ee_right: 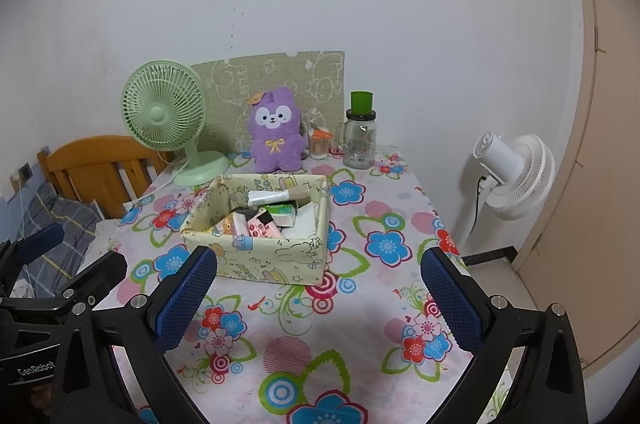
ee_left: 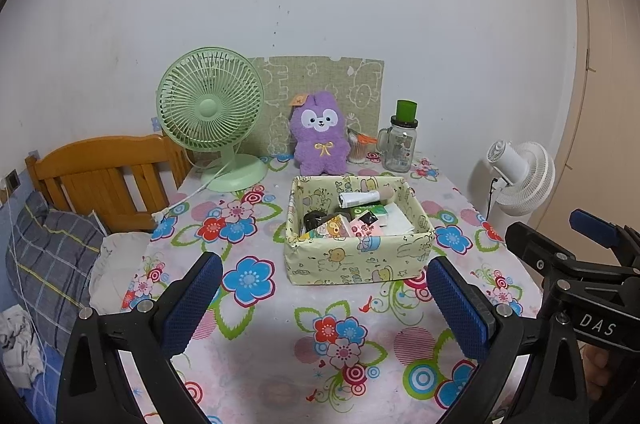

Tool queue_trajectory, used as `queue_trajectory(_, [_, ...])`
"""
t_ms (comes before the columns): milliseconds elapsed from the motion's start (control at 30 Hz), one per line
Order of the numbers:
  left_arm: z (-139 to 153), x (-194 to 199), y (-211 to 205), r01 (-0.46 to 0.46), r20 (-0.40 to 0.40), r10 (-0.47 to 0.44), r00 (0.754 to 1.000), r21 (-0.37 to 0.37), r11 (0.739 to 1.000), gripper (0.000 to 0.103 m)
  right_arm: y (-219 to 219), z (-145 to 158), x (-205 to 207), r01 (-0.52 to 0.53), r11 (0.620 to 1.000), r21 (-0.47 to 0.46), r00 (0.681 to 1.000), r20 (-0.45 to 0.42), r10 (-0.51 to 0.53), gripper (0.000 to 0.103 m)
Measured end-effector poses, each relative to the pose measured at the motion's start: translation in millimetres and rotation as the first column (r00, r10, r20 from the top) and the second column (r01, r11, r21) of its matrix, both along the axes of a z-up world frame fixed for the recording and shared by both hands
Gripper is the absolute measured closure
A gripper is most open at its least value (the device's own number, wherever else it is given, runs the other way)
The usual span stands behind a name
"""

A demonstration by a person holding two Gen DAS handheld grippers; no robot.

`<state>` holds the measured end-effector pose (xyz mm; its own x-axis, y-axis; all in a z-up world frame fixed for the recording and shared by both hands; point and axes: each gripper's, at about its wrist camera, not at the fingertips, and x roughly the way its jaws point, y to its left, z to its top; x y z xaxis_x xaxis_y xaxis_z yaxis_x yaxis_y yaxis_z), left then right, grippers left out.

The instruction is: Organize soft objects

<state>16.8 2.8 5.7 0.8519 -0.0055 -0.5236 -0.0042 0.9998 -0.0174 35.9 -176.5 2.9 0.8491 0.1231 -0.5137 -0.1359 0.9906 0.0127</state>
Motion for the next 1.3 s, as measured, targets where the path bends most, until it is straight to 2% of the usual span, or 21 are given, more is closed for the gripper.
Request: queue_trajectory(1300, [-3.8, 4.4, -3.0, -0.011, -0.018, 0.011, 1.000, -0.016, 1.000, 0.000, -7.0, 2.3, -2.7, -0.005, 1.000, 0.020, 1.000, 0.019, 0.005, 0.000])
